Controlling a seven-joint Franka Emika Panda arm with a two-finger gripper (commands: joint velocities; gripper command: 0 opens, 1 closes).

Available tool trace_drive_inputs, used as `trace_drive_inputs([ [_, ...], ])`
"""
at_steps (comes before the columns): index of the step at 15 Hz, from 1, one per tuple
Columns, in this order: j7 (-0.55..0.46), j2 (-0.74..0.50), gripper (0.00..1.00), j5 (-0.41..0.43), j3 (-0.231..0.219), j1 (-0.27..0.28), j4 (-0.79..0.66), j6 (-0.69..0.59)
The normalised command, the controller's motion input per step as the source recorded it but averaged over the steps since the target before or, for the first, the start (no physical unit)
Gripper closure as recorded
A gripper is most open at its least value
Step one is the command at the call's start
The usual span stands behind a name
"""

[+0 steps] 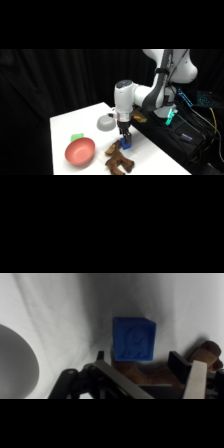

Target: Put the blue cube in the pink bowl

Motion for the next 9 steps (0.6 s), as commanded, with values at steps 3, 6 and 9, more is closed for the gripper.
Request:
trace_drive_inputs([
  [3, 0.16, 0.07, 0.00, -0.095, -0.111, 0.123, -0.06, 0.22],
  [6, 0.10, 0.09, 0.00, -0.084, -0.099, 0.116, -0.02, 0.21],
  [9, 0.08, 0.12, 0.00, -0.064, -0.096, 0.116, 0.01, 0.21],
])
